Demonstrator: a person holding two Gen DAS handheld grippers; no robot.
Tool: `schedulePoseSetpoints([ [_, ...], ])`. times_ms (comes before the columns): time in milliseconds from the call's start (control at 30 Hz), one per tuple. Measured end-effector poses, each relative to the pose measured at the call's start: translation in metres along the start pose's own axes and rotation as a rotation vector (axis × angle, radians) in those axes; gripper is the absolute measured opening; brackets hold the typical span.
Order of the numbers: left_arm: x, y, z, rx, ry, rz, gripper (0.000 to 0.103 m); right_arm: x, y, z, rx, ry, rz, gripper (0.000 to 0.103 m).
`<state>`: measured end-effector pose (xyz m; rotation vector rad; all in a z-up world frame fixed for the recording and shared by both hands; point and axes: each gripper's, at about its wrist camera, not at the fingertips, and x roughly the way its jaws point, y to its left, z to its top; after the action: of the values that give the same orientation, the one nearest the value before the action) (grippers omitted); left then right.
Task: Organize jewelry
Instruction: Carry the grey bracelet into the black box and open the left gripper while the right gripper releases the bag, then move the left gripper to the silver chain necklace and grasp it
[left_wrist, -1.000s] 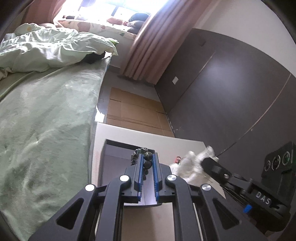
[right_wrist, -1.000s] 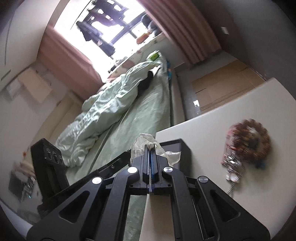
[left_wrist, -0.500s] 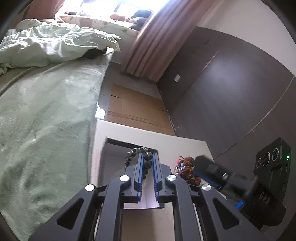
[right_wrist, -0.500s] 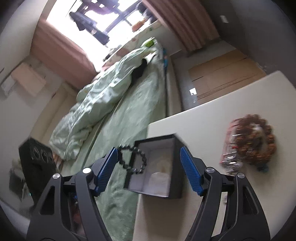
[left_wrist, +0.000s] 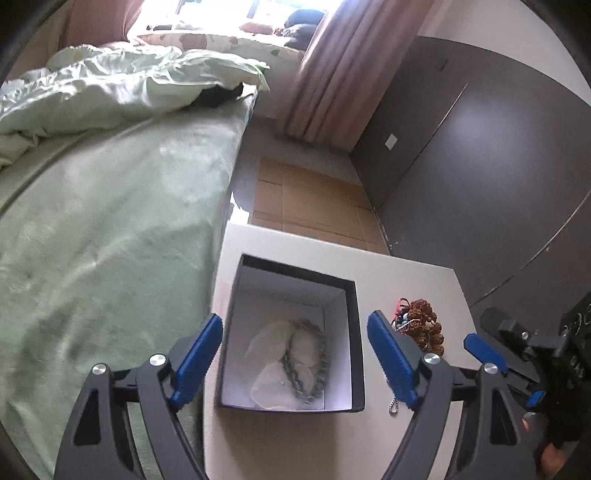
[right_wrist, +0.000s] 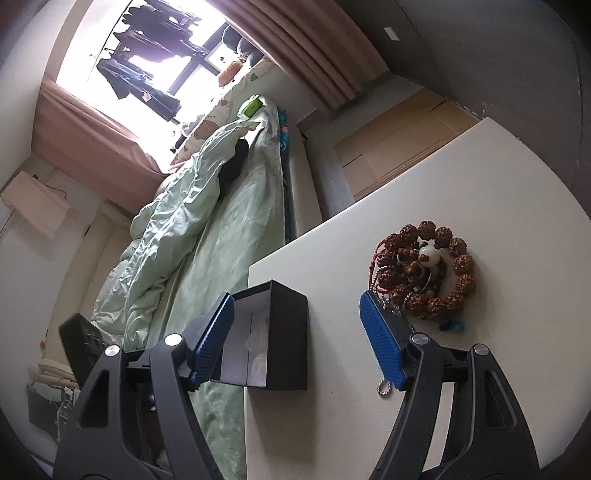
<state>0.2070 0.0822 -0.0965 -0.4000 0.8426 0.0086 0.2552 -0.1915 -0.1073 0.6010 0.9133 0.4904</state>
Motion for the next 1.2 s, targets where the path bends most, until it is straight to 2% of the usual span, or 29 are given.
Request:
schedulePoseSetpoints([
  [267, -0.003, -0.002, -0.009, 0.009, 0.005, 0.008, 0.079, -0.016, -0.009, -0.001, 0.010, -0.022, -0.050, 0.071],
  [333, -0.007, -0.009, -0.011, 0.029, -0.002, 0.007, 0.084, -0.024, -0.012, 0.000, 0.007, -0.039, -0.077, 0.071],
  [467, -0.010, -0.027, -0.017, 0.081, -0.005, -0.008, 0.084, -0.039, -0.020, 0.002, 0.014, -0.063, -0.125, 0.071],
  [500, -0.010, -0.031, -0.019, 0.094, -0.005, -0.010, 0.086, -0.045, -0.023, 0.004, 0.021, -0.068, -0.132, 0.073],
  [567, -0.010, -0.037, -0.021, 0.109, -0.010, -0.006, 0.089, -0.053, -0.027, 0.005, 0.029, -0.078, -0.149, 0.086],
  [667, -0.010, -0.044, -0.022, 0.117, -0.019, -0.013, 0.093, -0.066, -0.035, 0.008, 0.036, -0.093, -0.170, 0.087],
  [1200, 0.015, -0.083, -0.029, 0.195, 0.000, -0.034, 0.094, -0.081, -0.068, 0.017, 0.099, -0.022, -0.221, 0.088],
])
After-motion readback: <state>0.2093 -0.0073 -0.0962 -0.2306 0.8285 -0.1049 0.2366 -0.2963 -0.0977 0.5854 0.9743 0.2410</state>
